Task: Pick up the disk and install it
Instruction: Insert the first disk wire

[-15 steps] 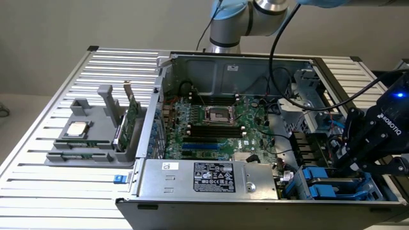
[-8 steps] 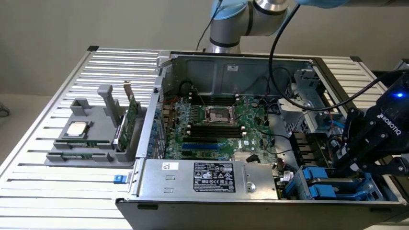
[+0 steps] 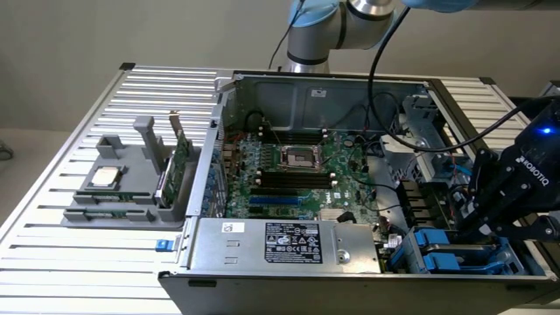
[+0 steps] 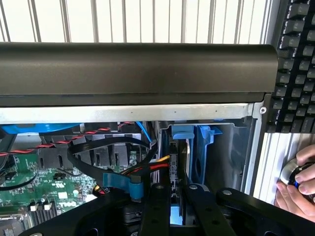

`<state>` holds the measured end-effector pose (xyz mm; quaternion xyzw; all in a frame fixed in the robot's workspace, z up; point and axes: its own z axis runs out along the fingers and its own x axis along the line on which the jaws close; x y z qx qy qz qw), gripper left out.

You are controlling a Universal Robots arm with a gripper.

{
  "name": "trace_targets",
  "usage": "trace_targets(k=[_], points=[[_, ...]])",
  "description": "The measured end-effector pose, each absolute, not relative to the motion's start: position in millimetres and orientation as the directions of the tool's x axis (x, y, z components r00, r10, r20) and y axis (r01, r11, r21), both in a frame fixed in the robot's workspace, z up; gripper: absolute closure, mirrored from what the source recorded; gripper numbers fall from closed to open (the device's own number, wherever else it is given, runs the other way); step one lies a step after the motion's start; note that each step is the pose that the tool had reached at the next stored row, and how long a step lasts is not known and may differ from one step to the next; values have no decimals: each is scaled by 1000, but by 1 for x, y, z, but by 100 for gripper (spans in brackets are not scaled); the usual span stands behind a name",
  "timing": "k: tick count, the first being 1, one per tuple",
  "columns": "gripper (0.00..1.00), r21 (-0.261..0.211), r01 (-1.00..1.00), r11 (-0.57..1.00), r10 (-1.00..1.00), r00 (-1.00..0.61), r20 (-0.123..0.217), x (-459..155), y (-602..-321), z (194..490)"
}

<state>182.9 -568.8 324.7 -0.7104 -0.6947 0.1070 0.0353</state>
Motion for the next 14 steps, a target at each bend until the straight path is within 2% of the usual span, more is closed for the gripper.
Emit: trace_targets(k=[14], points=[[83,-201,979,-32,995,12,-103,188,-569,325]])
